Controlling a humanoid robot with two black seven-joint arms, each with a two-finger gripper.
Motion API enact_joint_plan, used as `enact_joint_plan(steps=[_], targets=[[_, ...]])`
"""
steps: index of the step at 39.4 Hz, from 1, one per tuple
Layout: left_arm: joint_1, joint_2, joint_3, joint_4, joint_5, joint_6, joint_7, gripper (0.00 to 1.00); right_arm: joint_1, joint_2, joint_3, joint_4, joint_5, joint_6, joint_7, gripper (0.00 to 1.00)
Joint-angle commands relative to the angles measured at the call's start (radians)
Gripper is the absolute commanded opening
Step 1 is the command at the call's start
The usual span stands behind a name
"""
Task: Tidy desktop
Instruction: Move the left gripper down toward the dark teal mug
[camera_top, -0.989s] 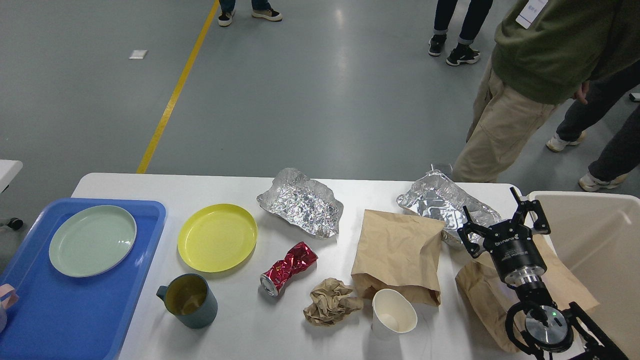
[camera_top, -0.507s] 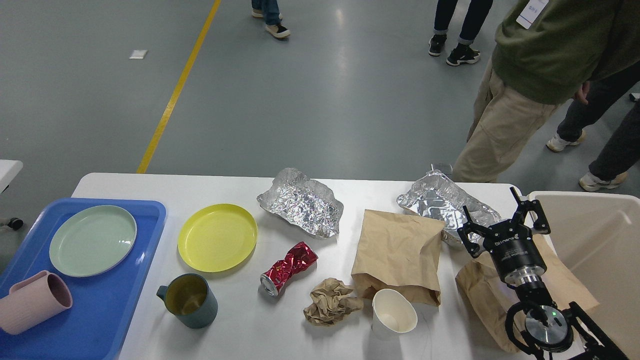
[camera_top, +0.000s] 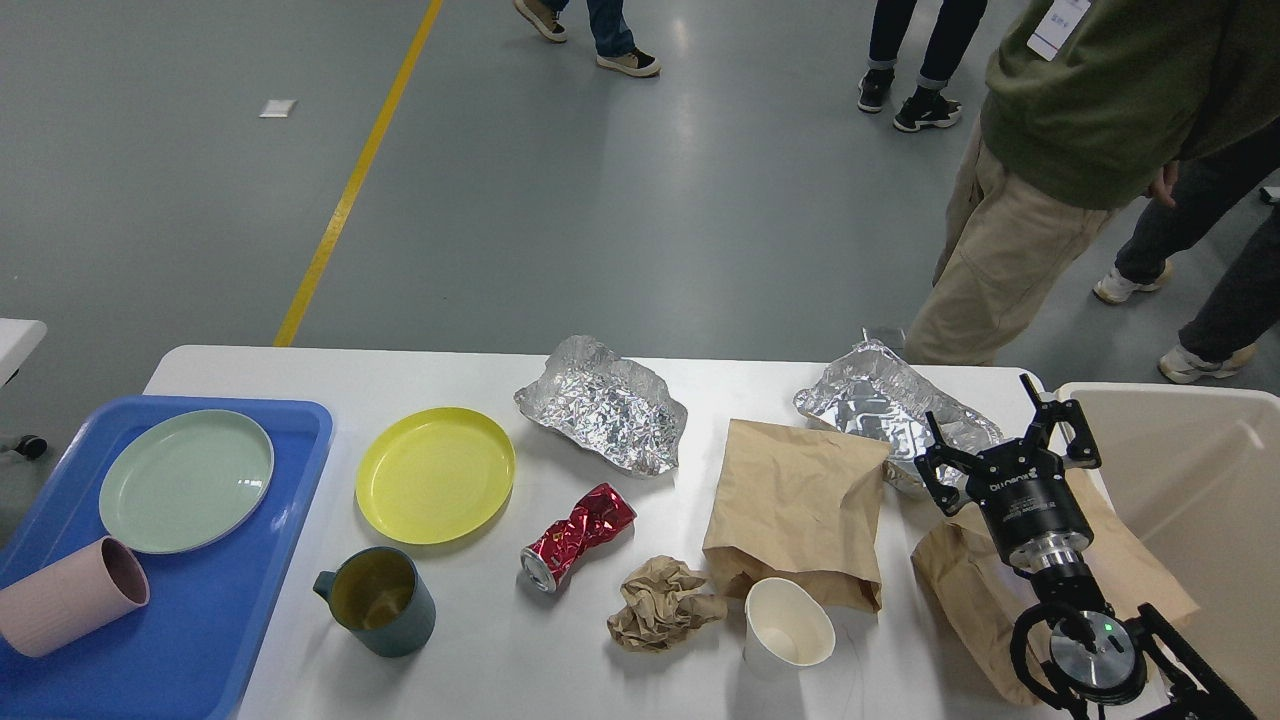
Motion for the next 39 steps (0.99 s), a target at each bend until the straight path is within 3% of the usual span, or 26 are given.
enact_joint_plan(steps=[1, 5, 6, 9, 18, 23, 33, 39], targets=[[-0.151, 0.018, 0.107, -0.109, -0.002, -0.041, 0.005, 0.96, -0.001, 0.0, 0.0, 0.0, 0.0, 0.0, 0.0, 1.0], [-0.341, -0.03, 0.28, -0.225, -0.002, -0.044, 0.011, 0.96, 0.001, -0.001, 0.0, 0.0, 0.0, 0.0, 0.0, 1.0], [-0.436, -0.086, 0.358, -0.295, -0.004, -0.038, 0.014, 0.96, -0.001, -0.001, 0.0, 0.0, 0.0, 0.0, 0.0, 1.0], [-0.561, -0.171, 0.453, -0.403, -0.005, -0.017, 0.014, 0.96, -0.001, 0.0, 0.0, 0.0, 0.0, 0.0, 0.0, 1.0], [-0.86, -0.432, 0.576, -0.739, -0.111, 0.086, 0.019, 0.96, 0.001, -0.001, 0.0, 0.0, 0.0, 0.0, 0.0, 1.0], [-1.09, -0.654, 0.599, -0.966, -0.266, 0.177, 0.043, 0.96, 0.001, -0.001, 0.0, 0.0, 0.0, 0.0, 0.0, 1.0], [-1.291, -0.86, 0.584, -1.091, -0.467, 0.178, 0.045, 0.96, 0.001, -0.001, 0.0, 0.0, 0.0, 0.0, 0.0, 1.0], [-1.379, -0.904, 0.575, -1.092, -0.524, 0.096, 0.042, 0.96, 0.001, 0.0, 0.0, 0.0, 0.0, 0.0, 0.0, 1.0]])
